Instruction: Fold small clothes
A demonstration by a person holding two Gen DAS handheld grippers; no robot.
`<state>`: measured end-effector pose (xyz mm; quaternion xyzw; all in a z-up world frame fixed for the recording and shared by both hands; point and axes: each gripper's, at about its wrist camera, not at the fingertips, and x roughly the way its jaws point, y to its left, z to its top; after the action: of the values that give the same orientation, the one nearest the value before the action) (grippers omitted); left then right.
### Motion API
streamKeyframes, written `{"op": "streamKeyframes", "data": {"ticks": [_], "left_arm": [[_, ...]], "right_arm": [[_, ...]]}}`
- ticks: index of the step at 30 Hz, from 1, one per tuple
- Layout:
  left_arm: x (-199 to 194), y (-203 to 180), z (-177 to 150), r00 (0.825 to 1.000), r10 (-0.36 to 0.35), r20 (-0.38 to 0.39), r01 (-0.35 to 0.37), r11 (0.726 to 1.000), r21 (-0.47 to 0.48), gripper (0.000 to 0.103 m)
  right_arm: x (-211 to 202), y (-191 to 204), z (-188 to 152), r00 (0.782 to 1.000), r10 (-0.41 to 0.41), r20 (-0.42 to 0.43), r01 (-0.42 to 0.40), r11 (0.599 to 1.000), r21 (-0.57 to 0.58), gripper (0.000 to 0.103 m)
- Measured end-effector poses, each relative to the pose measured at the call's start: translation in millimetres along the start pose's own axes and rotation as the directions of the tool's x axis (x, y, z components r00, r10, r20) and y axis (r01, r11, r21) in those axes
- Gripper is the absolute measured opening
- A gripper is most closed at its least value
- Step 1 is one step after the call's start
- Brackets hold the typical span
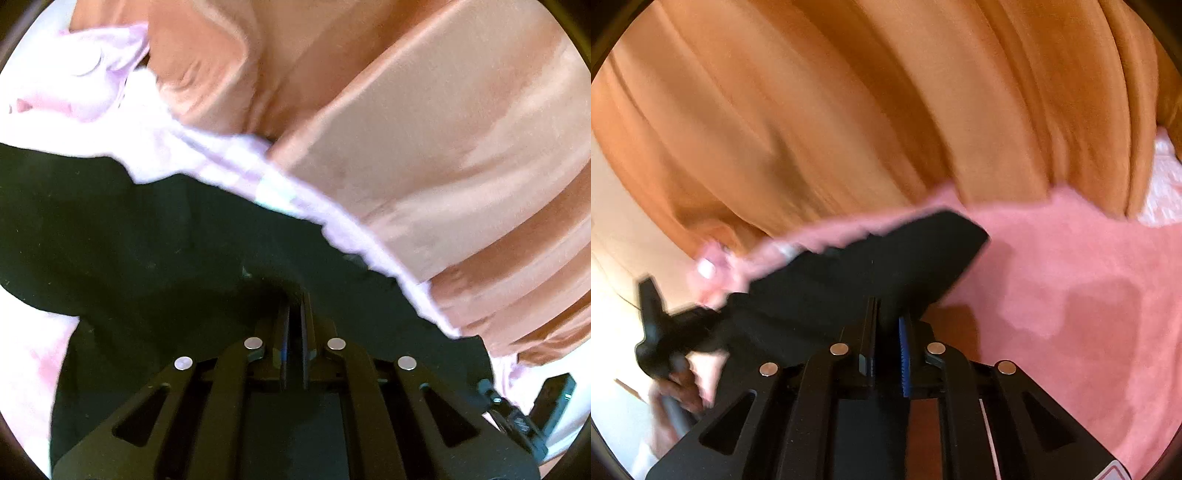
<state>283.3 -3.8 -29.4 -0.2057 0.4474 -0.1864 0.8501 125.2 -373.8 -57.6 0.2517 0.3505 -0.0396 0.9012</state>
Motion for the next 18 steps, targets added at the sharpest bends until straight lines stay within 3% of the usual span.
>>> {"op": "streamKeyframes", "data": {"ticks": [2,3,6,9,11,13,15,17,18], "left_arm": [[23,13,-12,0.995,0.077,-0.060,-0.076,0.997,0.014,0.004],[30,17,-16,0.993,0.082,-0.085,-0.082,0.997,0.006,0.004],[29,16,-20,0.995,0.071,-0.071,-0.069,0.997,0.026,0.004],[29,17,-20,0.995,0.058,-0.086,-0.057,0.998,0.016,0.005],[28,22,-23,0.995,0.039,-0.093,-0.040,0.999,-0.006,0.006],[27,22,-23,0.995,0.029,-0.095,-0.031,0.999,-0.018,0.006],[23,23,-24,0.996,0.024,-0.091,-0.027,0.999,-0.031,0.005],[22,20,-26,0.995,0.033,-0.090,-0.035,0.999,-0.022,0.005],[21,20,-26,0.995,0.040,-0.091,-0.041,0.999,-0.014,0.005]], "right_arm": [[27,-21,-16,0.991,-0.081,-0.108,0.084,0.996,0.025,0.004],[33,-30,-23,0.990,-0.059,-0.124,0.066,0.996,0.057,0.004],[18,-25,-17,0.995,-0.034,-0.095,0.040,0.997,0.069,0.006],[4,-14,-20,0.996,-0.036,-0.081,0.039,0.998,0.039,0.025],[6,-15,-29,0.992,-0.036,-0.124,0.041,0.999,0.032,0.052],[22,-18,-42,0.980,-0.065,-0.188,0.068,0.998,0.008,0.052],[28,-13,-48,0.983,-0.082,-0.163,0.080,0.997,-0.021,0.049],[29,-7,-45,0.984,-0.051,-0.168,0.046,0.998,-0.033,0.011],[23,-4,-43,0.988,-0.059,-0.146,0.055,0.998,-0.030,0.011]]}}
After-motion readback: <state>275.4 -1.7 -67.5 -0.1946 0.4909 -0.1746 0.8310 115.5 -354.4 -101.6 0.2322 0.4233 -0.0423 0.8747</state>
